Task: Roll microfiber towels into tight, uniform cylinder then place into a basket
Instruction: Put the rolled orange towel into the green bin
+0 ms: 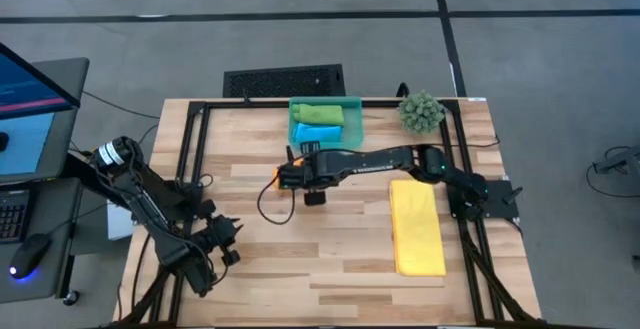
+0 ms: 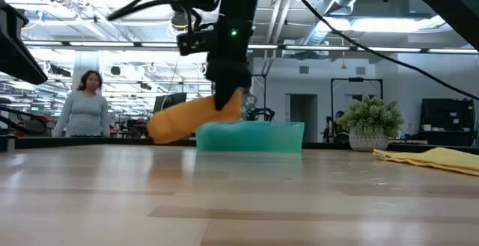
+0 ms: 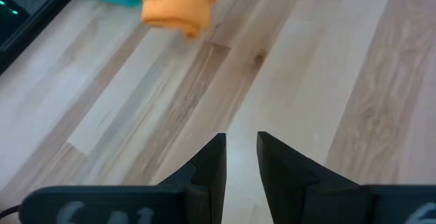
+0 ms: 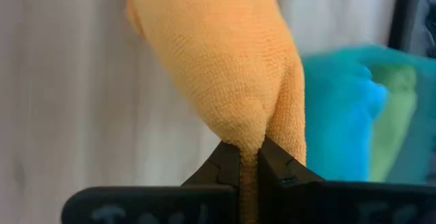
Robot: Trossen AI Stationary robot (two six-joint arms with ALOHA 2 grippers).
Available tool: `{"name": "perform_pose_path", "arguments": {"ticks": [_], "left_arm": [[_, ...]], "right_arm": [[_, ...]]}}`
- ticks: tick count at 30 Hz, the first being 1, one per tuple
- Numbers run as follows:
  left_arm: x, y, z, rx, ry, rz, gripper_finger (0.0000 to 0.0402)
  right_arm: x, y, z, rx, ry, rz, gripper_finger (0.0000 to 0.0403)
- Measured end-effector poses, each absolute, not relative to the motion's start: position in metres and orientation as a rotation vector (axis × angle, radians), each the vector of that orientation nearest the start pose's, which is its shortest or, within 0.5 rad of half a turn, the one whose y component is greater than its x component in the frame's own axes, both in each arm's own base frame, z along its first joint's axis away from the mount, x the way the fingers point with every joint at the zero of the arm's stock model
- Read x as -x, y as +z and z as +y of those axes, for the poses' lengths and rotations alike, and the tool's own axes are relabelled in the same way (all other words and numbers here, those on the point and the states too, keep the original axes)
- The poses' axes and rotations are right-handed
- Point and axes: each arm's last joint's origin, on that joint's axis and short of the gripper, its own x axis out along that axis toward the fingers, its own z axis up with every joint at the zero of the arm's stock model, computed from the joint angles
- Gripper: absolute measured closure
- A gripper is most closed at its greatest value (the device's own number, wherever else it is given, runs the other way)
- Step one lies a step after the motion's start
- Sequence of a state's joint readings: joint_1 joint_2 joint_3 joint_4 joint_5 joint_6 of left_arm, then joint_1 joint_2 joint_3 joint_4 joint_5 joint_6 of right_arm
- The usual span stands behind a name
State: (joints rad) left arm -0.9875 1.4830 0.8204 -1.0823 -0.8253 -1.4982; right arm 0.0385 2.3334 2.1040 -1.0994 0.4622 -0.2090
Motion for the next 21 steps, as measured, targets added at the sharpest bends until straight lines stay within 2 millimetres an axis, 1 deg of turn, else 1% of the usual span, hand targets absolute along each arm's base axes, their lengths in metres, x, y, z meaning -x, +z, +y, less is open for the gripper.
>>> {"name": "perform_pose_path", "arguments": {"ticks": [2, 5, 9, 11, 16, 19, 21], "left_arm": [[-0.135, 0.177, -0.164, -0.016, 0.599, 0.797, 0.0325], [-0.137, 0.177, -0.162, -0.027, 0.610, 0.790, 0.0325], [-0.143, 0.179, -0.155, -0.066, 0.640, 0.740, 0.0325], [-0.147, 0.180, -0.149, -0.091, 0.681, 0.715, 0.0325], [-0.156, 0.184, -0.129, -0.133, 0.804, 0.700, 0.0325], [-0.161, 0.185, -0.119, -0.132, 0.862, 0.689, 0.0325], [-0.164, 0.185, -0.115, -0.129, 0.886, 0.690, 0.0325]], "right_arm": [[-0.476, 0.211, -0.001, 0.519, -0.264, 1.328, 0.0373], [-0.470, 0.222, -0.014, 0.514, -0.287, 1.346, 0.0373], [-0.463, 0.246, -0.039, 0.506, -0.314, 1.309, 0.0373], [-0.458, 0.258, -0.056, 0.495, -0.341, 1.291, 0.0373], [-0.436, 0.291, -0.103, 0.489, -0.397, 1.265, 0.0373], [-0.422, 0.303, -0.134, 0.442, -0.413, 1.259, 0.0373], [-0.414, 0.305, -0.155, 0.397, -0.407, 1.258, 0.0373]]}}
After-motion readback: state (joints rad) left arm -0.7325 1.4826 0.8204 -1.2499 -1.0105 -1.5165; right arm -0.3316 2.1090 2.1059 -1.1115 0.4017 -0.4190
